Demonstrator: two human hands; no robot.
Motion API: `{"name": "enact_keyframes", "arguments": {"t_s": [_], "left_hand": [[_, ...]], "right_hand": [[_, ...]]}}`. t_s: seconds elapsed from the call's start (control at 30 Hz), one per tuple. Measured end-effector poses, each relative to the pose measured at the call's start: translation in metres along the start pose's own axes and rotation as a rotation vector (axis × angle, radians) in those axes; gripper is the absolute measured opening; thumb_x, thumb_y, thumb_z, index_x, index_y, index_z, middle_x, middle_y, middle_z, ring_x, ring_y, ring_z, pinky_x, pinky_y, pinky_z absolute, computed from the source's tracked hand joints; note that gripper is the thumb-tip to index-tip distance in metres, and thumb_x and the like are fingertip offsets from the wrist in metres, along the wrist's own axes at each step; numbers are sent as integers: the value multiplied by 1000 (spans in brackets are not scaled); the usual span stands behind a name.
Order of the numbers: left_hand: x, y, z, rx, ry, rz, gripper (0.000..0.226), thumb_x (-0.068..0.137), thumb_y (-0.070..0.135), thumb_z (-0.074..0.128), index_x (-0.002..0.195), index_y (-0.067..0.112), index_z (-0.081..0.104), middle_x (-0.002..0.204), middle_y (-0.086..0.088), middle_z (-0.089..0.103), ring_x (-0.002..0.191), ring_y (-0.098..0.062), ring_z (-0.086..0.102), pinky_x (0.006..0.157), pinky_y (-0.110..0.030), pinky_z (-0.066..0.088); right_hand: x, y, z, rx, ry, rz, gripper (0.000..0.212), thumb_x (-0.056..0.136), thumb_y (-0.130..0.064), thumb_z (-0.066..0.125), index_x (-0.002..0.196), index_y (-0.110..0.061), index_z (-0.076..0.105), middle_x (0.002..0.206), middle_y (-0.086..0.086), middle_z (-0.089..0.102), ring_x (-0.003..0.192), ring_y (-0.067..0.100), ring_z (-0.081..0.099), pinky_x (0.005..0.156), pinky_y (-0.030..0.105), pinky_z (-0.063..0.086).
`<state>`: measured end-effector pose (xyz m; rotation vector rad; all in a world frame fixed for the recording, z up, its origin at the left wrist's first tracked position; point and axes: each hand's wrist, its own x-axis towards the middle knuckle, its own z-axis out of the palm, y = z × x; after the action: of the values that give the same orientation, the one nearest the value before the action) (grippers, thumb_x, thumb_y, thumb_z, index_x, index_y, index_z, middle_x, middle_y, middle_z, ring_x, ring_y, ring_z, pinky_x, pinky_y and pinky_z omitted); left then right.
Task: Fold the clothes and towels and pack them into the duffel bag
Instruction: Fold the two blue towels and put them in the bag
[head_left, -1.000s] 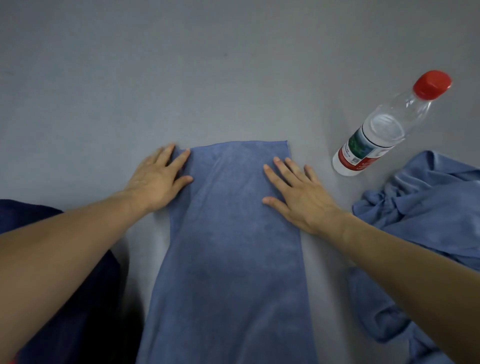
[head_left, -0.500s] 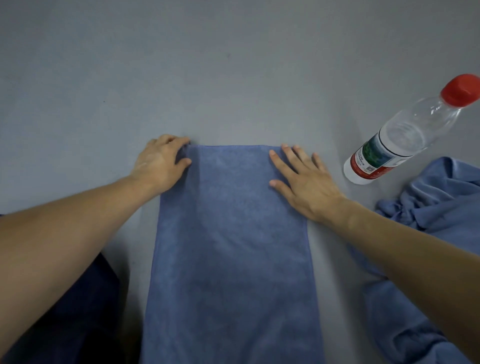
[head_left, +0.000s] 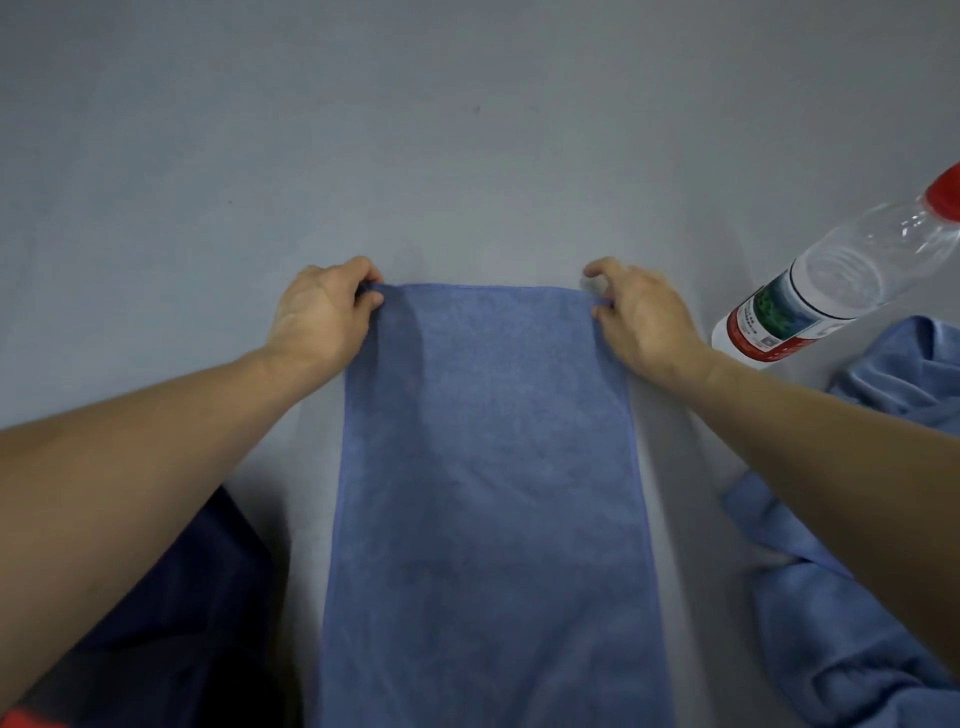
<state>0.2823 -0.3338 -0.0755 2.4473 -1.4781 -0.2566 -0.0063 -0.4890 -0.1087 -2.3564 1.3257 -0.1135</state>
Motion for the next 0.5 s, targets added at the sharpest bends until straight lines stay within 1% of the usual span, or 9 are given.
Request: {"name": "enact_keyframes", "arguments": {"t_s": [0.03, 0.1, 0.17, 0.2, 0.27, 0.33, 0.37, 0.43, 0.5], "left_hand": [[-3, 0, -6, -1, 4, 12, 14, 98, 21, 56, 106, 18, 67, 98, -9, 72, 100, -33, 60, 76, -36, 42], [-11, 1, -16, -12, 25, 12, 14, 98, 22, 56, 105, 22, 69, 100, -5, 72, 101, -31, 59, 81, -37, 44], [-21, 1, -24, -45, 60, 2, 14, 97, 22, 57, 102, 23, 70, 100, -2, 73, 100, -28, 59, 84, -37, 45], [-29, 0, -26, -64, 74, 5, 14, 96, 21, 57, 102, 24, 70, 99, 0, 73, 100, -27, 59, 84, -36, 44], [-49, 2, -30, -88, 98, 30, 16, 96, 20, 57, 101, 24, 71, 99, 3, 73, 99, -25, 60, 85, -36, 45], [-69, 3, -33, -108, 122, 41, 17, 96, 19, 56, 102, 26, 72, 101, 5, 73, 100, -24, 60, 87, -38, 47], [-83, 4, -34, -119, 128, 43, 18, 97, 19, 56, 103, 26, 72, 102, 6, 72, 101, -23, 59, 88, -38, 47], [-113, 5, -39, -136, 150, 50, 17, 98, 21, 57, 104, 25, 72, 103, 7, 72, 101, -22, 59, 90, -38, 47], [-145, 6, -46, -183, 173, 55, 14, 99, 23, 59, 104, 23, 72, 103, 7, 72, 99, -18, 60, 90, -37, 48]], "right_hand": [[4, -6, -4, 33, -32, 55, 43, 94, -9, 51, 136, -19, 51, 120, 12, 63, 115, 35, 53, 96, 42, 45], [7, -12, -9, 89, -41, 136, 42, 94, -8, 51, 135, -18, 52, 120, 10, 64, 115, 33, 56, 93, 35, 46], [1, -12, -15, 161, -5, 182, 35, 94, -6, 51, 125, -18, 61, 108, 5, 65, 103, 26, 59, 81, 27, 42], [-8, -11, -18, 212, 16, 187, 29, 93, -6, 52, 115, -20, 66, 98, 2, 65, 94, 23, 60, 76, 25, 40], [-31, -10, -24, 297, 54, 163, 24, 91, -6, 55, 94, -25, 68, 82, -2, 63, 79, 18, 59, 68, 24, 41], [-58, -7, -30, 323, 84, 109, 20, 88, -6, 57, 85, -25, 65, 76, -4, 60, 69, 14, 54, 62, 25, 40], [-75, -6, -32, 301, 91, 76, 19, 86, -7, 58, 84, -25, 64, 77, -3, 60, 69, 15, 54, 62, 26, 38], [-109, -6, -35, 231, 97, 4, 17, 84, -9, 60, 85, -26, 63, 83, 0, 61, 75, 19, 54, 67, 28, 36], [-145, -6, -41, 171, 101, -48, 16, 86, -10, 61, 88, -25, 65, 87, 0, 59, 79, 19, 52, 69, 27, 31]]}}
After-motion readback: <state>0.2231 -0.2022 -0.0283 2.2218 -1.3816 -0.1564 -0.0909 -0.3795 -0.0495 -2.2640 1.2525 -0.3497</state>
